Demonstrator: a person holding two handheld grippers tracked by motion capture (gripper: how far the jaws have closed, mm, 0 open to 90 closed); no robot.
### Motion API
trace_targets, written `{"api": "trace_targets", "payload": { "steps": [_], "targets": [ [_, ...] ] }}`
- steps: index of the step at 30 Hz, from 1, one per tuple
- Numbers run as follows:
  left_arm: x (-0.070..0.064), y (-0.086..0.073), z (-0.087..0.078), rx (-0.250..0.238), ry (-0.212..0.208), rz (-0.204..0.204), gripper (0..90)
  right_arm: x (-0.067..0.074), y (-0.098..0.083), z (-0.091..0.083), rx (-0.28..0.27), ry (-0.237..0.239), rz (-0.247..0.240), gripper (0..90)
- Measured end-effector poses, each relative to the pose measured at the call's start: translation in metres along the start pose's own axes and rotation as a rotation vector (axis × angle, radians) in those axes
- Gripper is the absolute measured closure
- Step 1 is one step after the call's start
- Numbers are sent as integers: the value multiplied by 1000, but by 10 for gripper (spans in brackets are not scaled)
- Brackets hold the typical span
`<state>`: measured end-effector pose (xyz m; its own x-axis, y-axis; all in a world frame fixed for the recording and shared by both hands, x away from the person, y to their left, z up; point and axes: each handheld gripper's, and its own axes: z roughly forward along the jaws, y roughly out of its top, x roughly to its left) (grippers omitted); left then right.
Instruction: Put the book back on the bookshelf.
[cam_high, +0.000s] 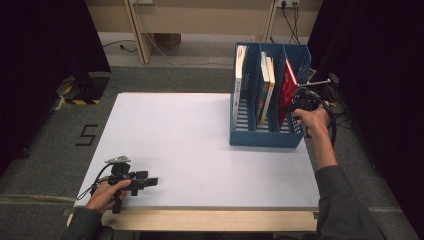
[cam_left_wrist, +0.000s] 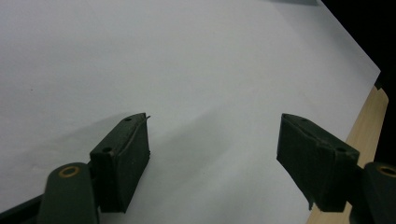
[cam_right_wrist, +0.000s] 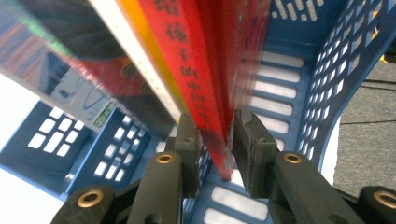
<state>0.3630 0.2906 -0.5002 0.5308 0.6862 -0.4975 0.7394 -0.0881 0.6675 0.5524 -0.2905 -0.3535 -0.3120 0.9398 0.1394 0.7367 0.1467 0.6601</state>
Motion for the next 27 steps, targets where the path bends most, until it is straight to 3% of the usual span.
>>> {"api": "trace_targets", "payload": {
  "steps": [8, 12, 22, 27],
  "targets": [
    [0, 0, 0, 0, 2, 2, 248, 2, 10, 6, 22, -24, -6, 728],
    [0, 0, 0, 0, 0, 1, 247, 1, 7, 6, 11, -10, 7, 716],
    [0, 0, 0, 0, 1, 1, 246, 3, -12, -11, -13, 49, 46, 513],
    [0, 0, 0, 0, -2, 2, 245, 11, -23, -21, -36, 83, 26, 464]
  ]
}}
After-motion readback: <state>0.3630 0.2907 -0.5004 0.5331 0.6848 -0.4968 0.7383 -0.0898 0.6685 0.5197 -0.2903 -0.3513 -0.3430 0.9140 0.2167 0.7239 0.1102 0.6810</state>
